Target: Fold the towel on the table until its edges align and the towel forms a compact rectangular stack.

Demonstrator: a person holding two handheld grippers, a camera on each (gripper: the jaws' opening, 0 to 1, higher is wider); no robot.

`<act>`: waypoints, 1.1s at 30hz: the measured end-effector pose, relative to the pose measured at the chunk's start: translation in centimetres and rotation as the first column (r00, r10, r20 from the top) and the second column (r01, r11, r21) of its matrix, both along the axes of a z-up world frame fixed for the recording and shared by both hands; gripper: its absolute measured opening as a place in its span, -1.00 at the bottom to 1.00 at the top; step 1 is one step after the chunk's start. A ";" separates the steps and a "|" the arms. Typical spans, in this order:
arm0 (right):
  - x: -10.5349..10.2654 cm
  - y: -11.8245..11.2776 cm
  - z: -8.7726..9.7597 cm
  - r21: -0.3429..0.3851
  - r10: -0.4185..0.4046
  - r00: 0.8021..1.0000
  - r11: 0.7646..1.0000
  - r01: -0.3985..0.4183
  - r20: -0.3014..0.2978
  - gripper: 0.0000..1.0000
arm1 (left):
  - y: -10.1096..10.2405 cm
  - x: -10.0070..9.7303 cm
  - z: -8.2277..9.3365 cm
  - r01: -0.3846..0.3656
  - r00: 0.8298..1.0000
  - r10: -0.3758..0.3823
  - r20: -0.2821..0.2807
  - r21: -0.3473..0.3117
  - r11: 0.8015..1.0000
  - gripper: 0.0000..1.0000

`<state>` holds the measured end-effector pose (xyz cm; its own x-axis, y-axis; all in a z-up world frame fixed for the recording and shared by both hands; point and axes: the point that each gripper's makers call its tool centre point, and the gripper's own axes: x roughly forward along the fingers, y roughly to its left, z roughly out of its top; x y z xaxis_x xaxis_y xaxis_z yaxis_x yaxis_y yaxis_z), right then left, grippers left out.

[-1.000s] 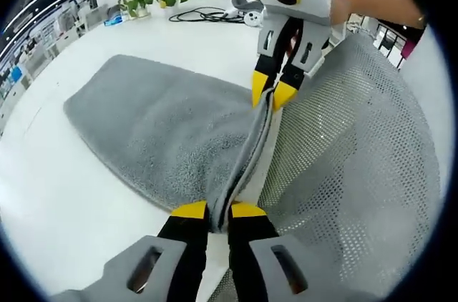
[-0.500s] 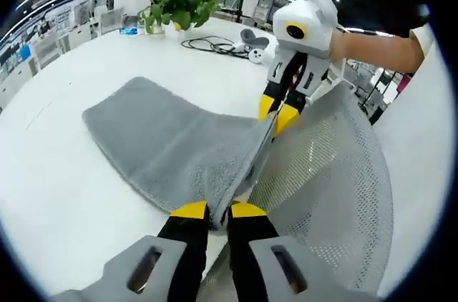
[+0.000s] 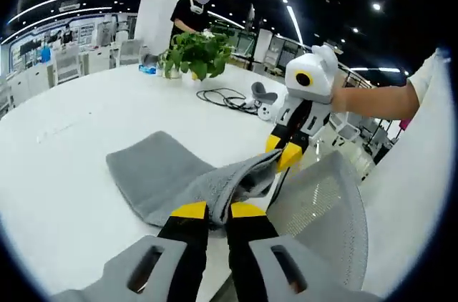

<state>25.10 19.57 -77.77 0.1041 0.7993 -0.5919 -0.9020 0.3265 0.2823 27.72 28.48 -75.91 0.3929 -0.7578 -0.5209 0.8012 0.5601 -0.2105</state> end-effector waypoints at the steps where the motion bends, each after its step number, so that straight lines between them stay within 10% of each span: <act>1: 0.2 0.0 0.4 0.012 -0.010 1.000 1.000 0.010 -0.001 -0.91 | 0.0 0.3 0.5 -0.007 1.000 0.007 0.007 -0.008 1.000 -0.82; 12: 5.7 -0.4 3.6 0.083 -0.161 0.983 0.985 0.154 0.088 -0.91 | 0.1 3.6 2.2 -0.070 0.997 0.071 0.013 -0.068 0.995 -0.82; 33: 13.3 -0.1 2.8 -0.028 -0.268 0.945 0.960 0.278 0.187 -0.90 | 0.7 10.8 1.2 -0.192 0.978 0.190 0.091 0.013 0.981 -0.81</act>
